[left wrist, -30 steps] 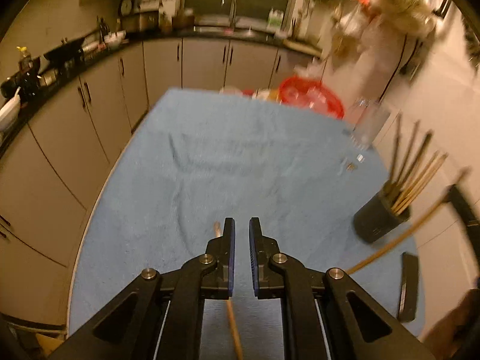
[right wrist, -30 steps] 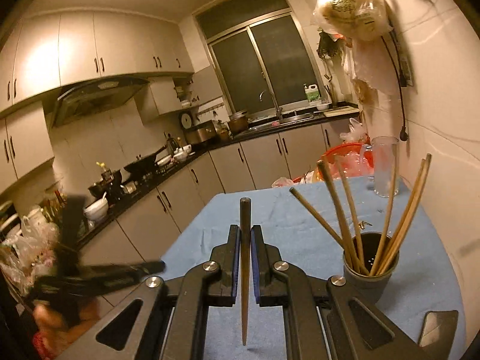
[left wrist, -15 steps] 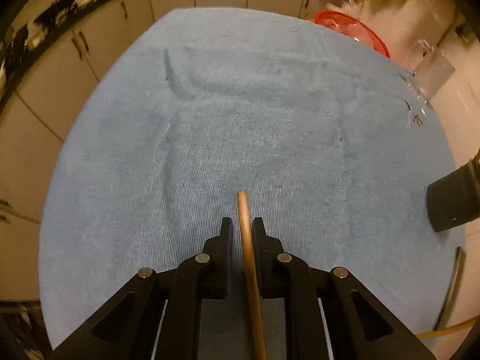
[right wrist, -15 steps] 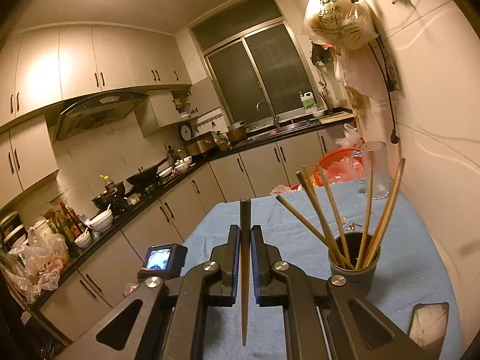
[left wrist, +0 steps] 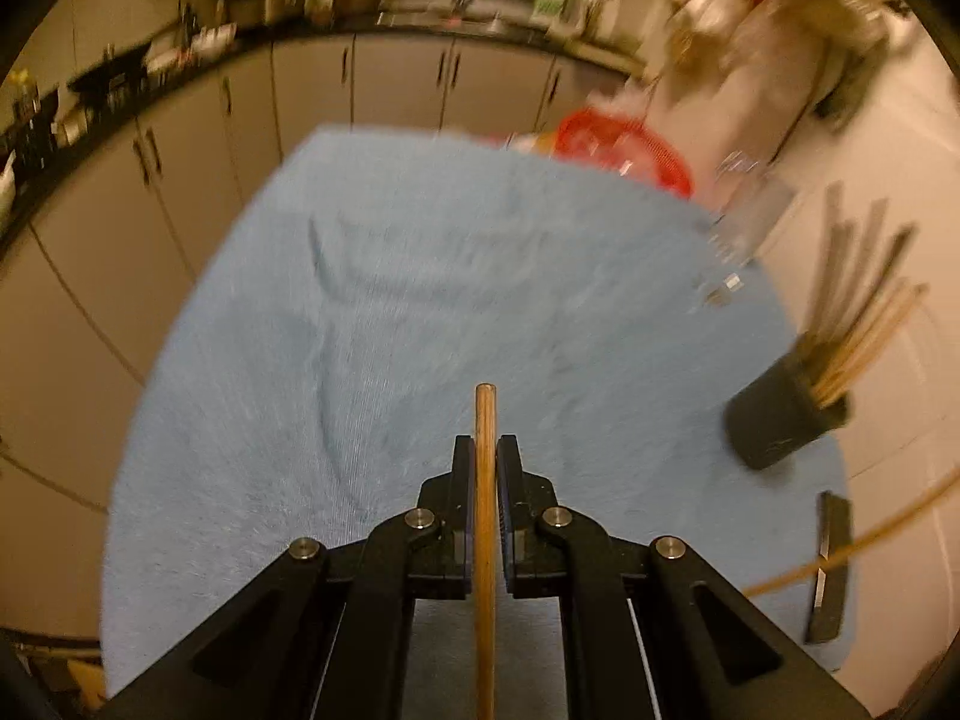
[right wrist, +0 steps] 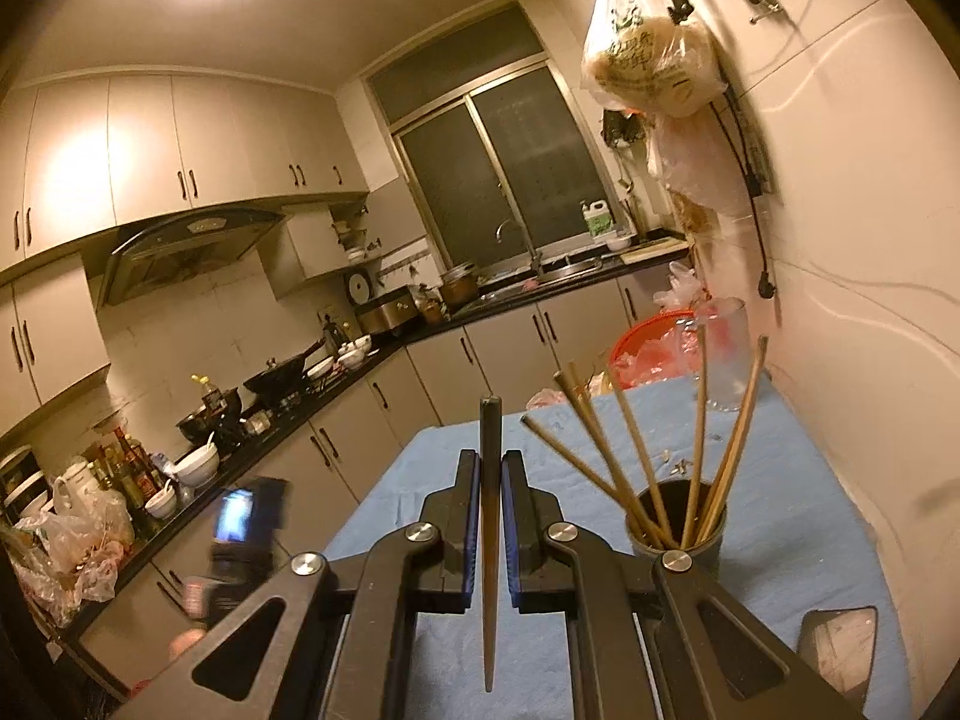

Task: Organize utensils
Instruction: 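Lift both held chopsticks and carry them over the black holder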

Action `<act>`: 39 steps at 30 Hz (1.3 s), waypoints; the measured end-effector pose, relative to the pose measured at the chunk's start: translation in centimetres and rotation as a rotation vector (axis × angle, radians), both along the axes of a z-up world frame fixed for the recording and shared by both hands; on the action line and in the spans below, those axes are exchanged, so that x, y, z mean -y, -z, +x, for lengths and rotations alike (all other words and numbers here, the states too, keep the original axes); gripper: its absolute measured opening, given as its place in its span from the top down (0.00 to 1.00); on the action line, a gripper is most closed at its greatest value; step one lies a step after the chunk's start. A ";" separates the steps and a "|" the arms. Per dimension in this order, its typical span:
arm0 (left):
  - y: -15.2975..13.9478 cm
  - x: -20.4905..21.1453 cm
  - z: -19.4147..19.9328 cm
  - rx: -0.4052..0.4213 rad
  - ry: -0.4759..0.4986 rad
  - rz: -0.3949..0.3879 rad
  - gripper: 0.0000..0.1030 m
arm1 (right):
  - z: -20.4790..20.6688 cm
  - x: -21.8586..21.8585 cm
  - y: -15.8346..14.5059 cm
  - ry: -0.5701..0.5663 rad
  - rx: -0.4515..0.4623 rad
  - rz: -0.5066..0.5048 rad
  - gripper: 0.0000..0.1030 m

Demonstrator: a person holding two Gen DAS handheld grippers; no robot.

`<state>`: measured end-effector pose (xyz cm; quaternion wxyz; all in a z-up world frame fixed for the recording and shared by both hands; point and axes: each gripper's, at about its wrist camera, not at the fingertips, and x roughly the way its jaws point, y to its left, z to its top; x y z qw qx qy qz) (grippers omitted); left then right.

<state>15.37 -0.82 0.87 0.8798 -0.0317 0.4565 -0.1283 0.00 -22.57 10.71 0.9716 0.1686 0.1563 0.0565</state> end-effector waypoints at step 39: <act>-20.1 12.7 -7.8 0.401 0.294 -0.128 0.93 | -1.4 10.3 -6.5 0.238 0.160 -0.035 0.93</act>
